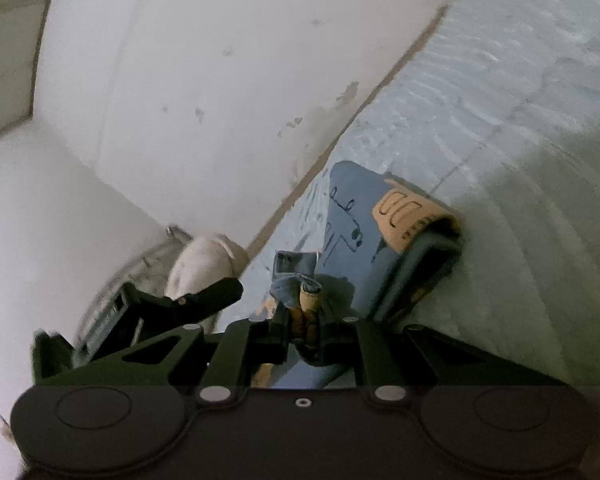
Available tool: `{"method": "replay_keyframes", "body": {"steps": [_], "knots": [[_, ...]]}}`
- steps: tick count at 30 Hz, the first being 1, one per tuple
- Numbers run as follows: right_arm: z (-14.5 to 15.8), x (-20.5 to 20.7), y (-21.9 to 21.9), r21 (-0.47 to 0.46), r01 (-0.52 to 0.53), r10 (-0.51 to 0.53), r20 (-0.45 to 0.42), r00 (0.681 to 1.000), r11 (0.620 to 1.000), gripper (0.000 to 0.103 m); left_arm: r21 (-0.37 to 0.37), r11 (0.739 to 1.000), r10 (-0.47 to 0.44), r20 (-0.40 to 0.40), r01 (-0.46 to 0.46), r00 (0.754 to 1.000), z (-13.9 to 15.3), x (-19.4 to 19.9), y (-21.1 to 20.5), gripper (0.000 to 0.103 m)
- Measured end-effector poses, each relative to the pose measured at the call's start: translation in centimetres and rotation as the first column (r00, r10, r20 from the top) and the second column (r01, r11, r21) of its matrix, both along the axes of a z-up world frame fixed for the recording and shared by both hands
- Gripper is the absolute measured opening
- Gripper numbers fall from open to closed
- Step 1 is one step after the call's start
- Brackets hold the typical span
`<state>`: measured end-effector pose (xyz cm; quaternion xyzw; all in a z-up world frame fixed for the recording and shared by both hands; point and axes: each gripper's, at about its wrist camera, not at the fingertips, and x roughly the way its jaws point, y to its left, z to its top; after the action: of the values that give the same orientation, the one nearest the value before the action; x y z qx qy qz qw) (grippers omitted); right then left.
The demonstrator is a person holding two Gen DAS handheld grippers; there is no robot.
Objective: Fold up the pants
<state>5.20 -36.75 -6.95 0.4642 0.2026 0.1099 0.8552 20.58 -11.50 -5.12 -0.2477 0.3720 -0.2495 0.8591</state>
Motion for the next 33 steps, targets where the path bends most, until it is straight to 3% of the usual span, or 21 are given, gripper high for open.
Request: {"method": "replay_keyframes", "body": {"steps": [6, 15, 19, 27, 33], "knots": [[0.3, -0.3, 0.3, -0.032, 0.006, -0.006, -0.005, 1.0, 0.999, 0.013, -0.001, 1.0, 0.011, -0.055, -0.011, 0.998, -0.4, 1.6, -1.6, 0.091], [0.9, 0.1, 2.3, -0.209, 0.0, -0.001, -0.007, 1.0, 0.978, 0.013, 0.028, 0.998, 0.054, -0.107, -0.052, 0.993, -0.6, 2.2, -2.0, 0.063], [0.8, 0.2, 2.2, -0.205, -0.003, 0.001, -0.01, 1.0, 0.979, 0.013, 0.044, 0.997, 0.064, -0.112, -0.06, 0.992, -0.7, 2.3, -1.9, 0.051], [0.8, 0.3, 2.2, -0.2, -0.001, -0.003, -0.016, 1.0, 0.98, 0.013, 0.054, 0.997, 0.068, -0.107, -0.063, 0.992, -0.5, 1.8, -1.8, 0.047], [0.3, 0.4, 1.4, -0.118, 0.006, -0.01, -0.03, 1.0, 0.993, 0.013, 0.047, 0.997, 0.068, -0.126, -0.062, 0.99, -0.4, 1.8, -1.9, 0.047]]}}
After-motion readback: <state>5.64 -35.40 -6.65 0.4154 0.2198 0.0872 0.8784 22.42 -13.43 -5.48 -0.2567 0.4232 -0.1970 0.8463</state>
